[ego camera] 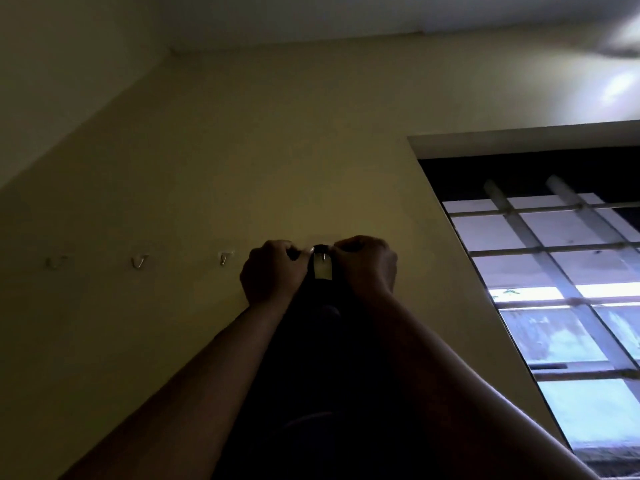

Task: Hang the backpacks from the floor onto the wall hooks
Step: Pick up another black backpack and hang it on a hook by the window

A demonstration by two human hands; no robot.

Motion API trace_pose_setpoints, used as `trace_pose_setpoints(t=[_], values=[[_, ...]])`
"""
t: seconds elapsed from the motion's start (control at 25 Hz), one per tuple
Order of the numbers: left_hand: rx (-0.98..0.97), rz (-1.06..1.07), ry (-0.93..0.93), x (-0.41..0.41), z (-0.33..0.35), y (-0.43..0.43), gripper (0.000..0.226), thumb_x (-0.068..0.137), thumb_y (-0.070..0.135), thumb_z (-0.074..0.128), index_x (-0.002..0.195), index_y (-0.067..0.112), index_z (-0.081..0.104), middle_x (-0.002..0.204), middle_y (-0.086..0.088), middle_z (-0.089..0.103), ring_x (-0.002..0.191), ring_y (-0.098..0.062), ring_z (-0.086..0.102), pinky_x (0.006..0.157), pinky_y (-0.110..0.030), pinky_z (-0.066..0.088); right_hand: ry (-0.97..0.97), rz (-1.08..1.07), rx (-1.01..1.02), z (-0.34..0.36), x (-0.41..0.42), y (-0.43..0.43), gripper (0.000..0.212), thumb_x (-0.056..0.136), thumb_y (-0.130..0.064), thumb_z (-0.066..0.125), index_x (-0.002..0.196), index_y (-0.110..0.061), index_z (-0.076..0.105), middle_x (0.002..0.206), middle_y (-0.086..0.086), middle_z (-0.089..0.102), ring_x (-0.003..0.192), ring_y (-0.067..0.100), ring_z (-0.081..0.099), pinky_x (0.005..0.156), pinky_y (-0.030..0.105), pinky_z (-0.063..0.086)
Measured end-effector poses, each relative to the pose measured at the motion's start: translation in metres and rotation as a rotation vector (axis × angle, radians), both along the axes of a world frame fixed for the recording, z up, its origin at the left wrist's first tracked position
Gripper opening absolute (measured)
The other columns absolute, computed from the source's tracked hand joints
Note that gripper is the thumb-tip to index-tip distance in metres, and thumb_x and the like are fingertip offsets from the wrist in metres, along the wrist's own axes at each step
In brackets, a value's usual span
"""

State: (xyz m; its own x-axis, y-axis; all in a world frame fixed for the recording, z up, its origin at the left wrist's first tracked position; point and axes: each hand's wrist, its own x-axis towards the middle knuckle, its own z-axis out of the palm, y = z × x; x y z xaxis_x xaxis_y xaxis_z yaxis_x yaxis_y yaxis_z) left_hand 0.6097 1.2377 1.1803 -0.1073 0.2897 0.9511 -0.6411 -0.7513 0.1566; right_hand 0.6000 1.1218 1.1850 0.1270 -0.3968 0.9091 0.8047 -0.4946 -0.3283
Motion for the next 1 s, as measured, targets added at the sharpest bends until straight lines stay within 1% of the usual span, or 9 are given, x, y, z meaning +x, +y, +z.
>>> trace_pose_setpoints(t=[0.24,0.36,0.44,0.52,0.6,0.68,0.76,0.92,1.0], values=[[0.066,-0.07,-0.002,0.005,-0.017,0.005,0.03,0.081,0.036,0.065,0.09,0.009,0.074,0.094,-0.011,0.075,0.09,-0.029,0.068,0.075,-0.034,0.053,-0.006,-0.012,-0.035,-0.019,-0.003,0.002,0.021,0.079,-0.026,0.068,0.096,-0.016,0.076,0.101,0.005,0.076,0.092,0.018,0.069,0.071,0.017,0.043],[0.116,-0.248,0.05,-0.002,-0.028,0.009,0.023,0.08,0.024,0.069,0.093,0.005,0.072,0.096,-0.013,0.074,0.086,-0.02,0.066,0.073,-0.026,0.049,-0.047,-0.044,-0.079,-0.034,-0.008,0.009,0.022,0.082,-0.023,0.064,0.099,-0.016,0.075,0.102,0.007,0.075,0.093,0.019,0.07,0.074,0.024,0.051],[0.128,-0.328,0.124,-0.011,-0.039,0.013,0.024,0.082,0.023,0.067,0.099,0.006,0.07,0.101,-0.012,0.073,0.083,-0.012,0.06,0.071,-0.02,0.042,-0.05,-0.044,-0.101,-0.044,-0.015,0.01,0.024,0.085,-0.024,0.062,0.103,-0.014,0.074,0.106,0.008,0.074,0.096,0.02,0.069,0.08,0.026,0.051],[0.13,-0.359,0.214,-0.023,-0.052,0.018,0.031,0.085,0.029,0.062,0.107,0.007,0.067,0.109,-0.01,0.07,0.087,-0.01,0.056,0.073,-0.019,0.04,0.006,-0.034,-0.162,-0.055,-0.023,0.009,0.027,0.088,-0.026,0.059,0.107,-0.012,0.072,0.111,0.007,0.072,0.1,0.018,0.067,0.078,0.018,0.044],[0.108,-0.381,0.286,-0.04,-0.065,0.026,0.036,0.089,0.034,0.055,0.114,0.008,0.062,0.116,-0.01,0.066,0.095,-0.014,0.057,0.076,-0.02,0.037,0.084,-0.004,-0.204,-0.065,-0.037,0.009,0.03,0.088,-0.029,0.058,0.11,-0.012,0.07,0.115,0.007,0.069,0.104,0.018,0.064,0.079,0.016,0.041],[0.064,-0.421,0.344,-0.059,-0.078,0.034,0.039,0.091,0.036,0.05,0.118,0.01,0.06,0.12,-0.011,0.064,0.106,-0.021,0.058,0.077,-0.022,0.036,0.158,0.031,-0.204,-0.076,-0.059,0.009,0.034,0.089,-0.035,0.056,0.112,-0.014,0.069,0.116,0.007,0.07,0.107,0.02,0.064,0.088,0.024,0.048],[0.014,-0.438,0.404,-0.077,-0.092,0.04,0.042,0.093,0.04,0.045,0.12,0.01,0.059,0.123,-0.011,0.063,0.111,-0.026,0.057,0.078,-0.025,0.038,0.205,0.075,-0.204,-0.09,-0.082,0.012,0.036,0.091,-0.037,0.052,0.114,-0.014,0.068,0.114,0.007,0.071,0.106,0.022,0.065,0.091,0.035,0.052],[0.016,-0.537,0.473,-0.116,-0.125,0.046,0.045,0.093,0.043,0.042,0.125,0.014,0.055,0.129,-0.01,0.06,0.117,-0.026,0.055,0.087,-0.027,0.041,0.24,0.164,-0.125,-0.129,-0.134,0.031,0.036,0.091,-0.04,0.051,0.114,-0.019,0.067,0.112,0.003,0.071,0.103,0.018,0.065,0.093,0.04,0.052],[0.01,-0.599,0.5,-0.14,-0.15,0.052,0.046,0.094,0.043,0.041,0.129,0.015,0.052,0.135,-0.008,0.055,0.123,-0.025,0.051,0.092,-0.027,0.039,0.275,0.248,-0.053,-0.147,-0.161,0.038,0.037,0.09,-0.044,0.05,0.115,-0.021,0.067,0.113,0.0,0.07,0.104,0.015,0.064,0.094,0.037,0.052]])
